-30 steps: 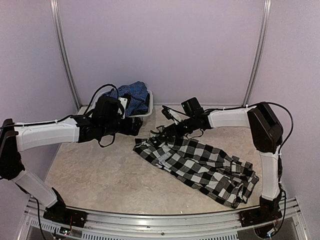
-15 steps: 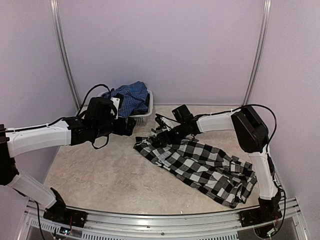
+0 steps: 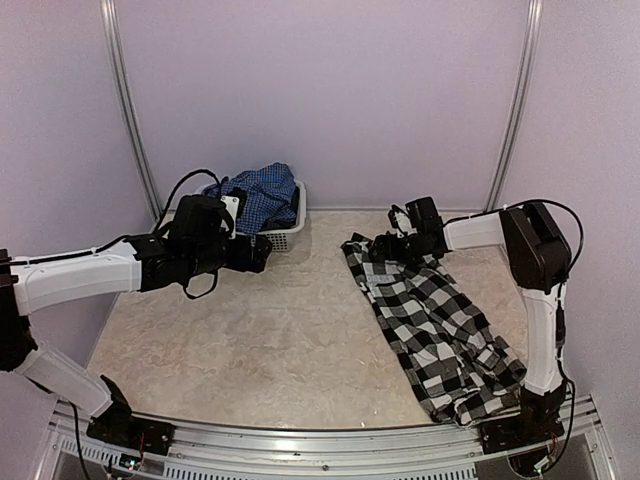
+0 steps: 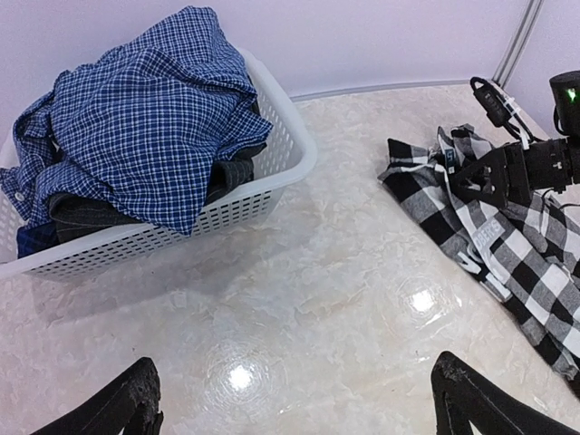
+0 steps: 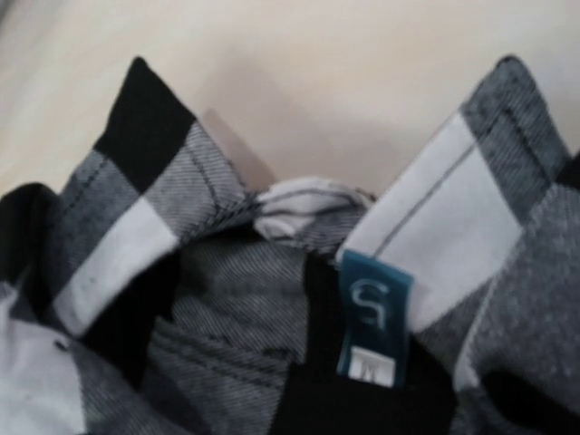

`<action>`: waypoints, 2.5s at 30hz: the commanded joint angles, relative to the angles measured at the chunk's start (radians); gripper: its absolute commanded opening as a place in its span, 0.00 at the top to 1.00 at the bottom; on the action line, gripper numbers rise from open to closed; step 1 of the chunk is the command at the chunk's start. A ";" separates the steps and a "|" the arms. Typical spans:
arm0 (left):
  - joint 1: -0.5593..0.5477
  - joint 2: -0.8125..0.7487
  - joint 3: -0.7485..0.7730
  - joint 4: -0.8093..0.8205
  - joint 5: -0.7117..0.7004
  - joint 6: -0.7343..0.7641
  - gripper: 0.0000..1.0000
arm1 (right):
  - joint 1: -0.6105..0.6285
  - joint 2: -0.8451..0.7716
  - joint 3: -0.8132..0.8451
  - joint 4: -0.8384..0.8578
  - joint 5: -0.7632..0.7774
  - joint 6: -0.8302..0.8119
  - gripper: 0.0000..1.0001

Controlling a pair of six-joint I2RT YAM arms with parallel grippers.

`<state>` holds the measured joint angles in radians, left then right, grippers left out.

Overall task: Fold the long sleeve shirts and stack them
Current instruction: Rotate the rectangle-folded shirt at the center of the board.

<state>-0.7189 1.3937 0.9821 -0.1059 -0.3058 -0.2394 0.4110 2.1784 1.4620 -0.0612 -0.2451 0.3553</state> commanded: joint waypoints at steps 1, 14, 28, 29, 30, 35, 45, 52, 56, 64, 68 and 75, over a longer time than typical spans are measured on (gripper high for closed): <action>-0.003 -0.011 -0.011 -0.006 0.029 -0.018 0.01 | -0.052 0.027 0.031 0.012 0.104 0.087 0.09; -0.068 0.064 -0.005 -0.005 0.036 -0.044 0.01 | -0.117 -0.216 -0.102 0.086 0.133 0.012 0.00; -0.059 0.096 0.025 0.013 0.068 -0.028 0.01 | 0.148 -0.733 -0.621 -0.235 0.136 0.075 0.08; -0.059 0.097 0.024 0.012 0.070 -0.026 0.01 | 0.184 -0.758 -0.641 -0.263 0.154 0.097 0.08; -0.059 0.097 0.023 0.011 0.070 -0.026 0.01 | 0.217 -0.782 -0.660 -0.286 0.174 0.126 0.08; -0.057 0.106 0.018 0.014 0.079 -0.023 0.01 | 0.312 -0.846 -0.763 -0.315 0.182 0.222 0.08; -0.062 0.103 0.011 0.015 0.087 -0.030 0.01 | 0.321 -0.695 -0.774 -0.243 0.184 0.172 0.07; -0.035 0.084 0.010 -0.017 0.077 -0.028 0.01 | 0.405 -0.521 -0.660 -0.195 0.111 0.119 0.08; -0.019 0.091 0.053 -0.089 0.027 -0.005 0.01 | 0.468 -0.380 -0.498 -0.175 0.078 0.095 0.08; 0.033 0.033 0.036 -0.126 0.052 -0.016 0.01 | 0.520 -0.208 -0.289 -0.181 0.057 0.056 0.07; 0.033 0.013 0.002 -0.104 0.142 -0.019 0.01 | 0.524 -0.350 -0.369 -0.122 0.091 0.004 0.04; 0.023 0.009 -0.161 0.041 0.479 -0.105 0.07 | 0.563 -0.700 -0.626 -0.090 0.160 -0.057 0.02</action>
<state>-0.6868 1.3975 0.9005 -0.1448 -0.0563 -0.2848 0.9340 1.6379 0.9241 -0.1593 -0.1383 0.3374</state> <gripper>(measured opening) 0.960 0.986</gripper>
